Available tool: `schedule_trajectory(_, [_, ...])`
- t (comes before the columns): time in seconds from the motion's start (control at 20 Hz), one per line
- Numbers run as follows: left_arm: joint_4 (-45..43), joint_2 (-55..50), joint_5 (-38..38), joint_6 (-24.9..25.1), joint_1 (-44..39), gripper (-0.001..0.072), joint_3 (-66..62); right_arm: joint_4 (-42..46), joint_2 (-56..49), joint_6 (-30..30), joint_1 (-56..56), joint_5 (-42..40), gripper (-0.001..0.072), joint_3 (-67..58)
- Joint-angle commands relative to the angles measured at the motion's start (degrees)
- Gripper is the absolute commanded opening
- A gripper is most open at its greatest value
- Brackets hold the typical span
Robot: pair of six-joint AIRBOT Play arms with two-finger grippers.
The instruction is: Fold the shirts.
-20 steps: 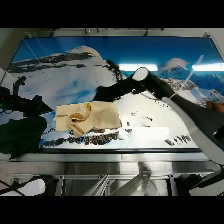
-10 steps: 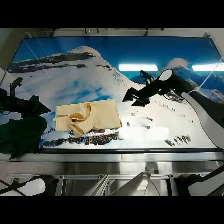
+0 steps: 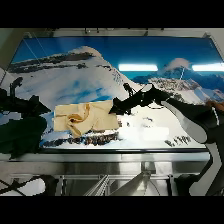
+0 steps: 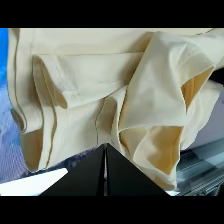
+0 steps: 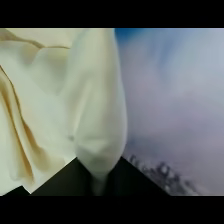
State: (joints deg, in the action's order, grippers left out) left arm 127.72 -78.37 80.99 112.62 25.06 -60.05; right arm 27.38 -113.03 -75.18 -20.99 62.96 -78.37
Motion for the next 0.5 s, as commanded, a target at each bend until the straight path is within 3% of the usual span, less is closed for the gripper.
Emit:
schedule_trajectory(0.0, [-0.07,-0.02,0.15,0.02,0.07,0.0019,-0.04,-5.22,-0.13,1.53,-1.29,0.55,0.0024,-1.29])
schedule_trajectory(0.2, [-0.09,-0.02,0.46,0.04,0.07,0.0019,-0.04,-4.22,8.31,-0.76,2.54,6.1,0.0023,-6.12])
schedule_trajectory(0.45, [-0.07,-0.02,0.48,0.04,0.07,0.0019,-0.04,16.24,22.84,-24.33,21.05,16.11,0.0023,-24.46])
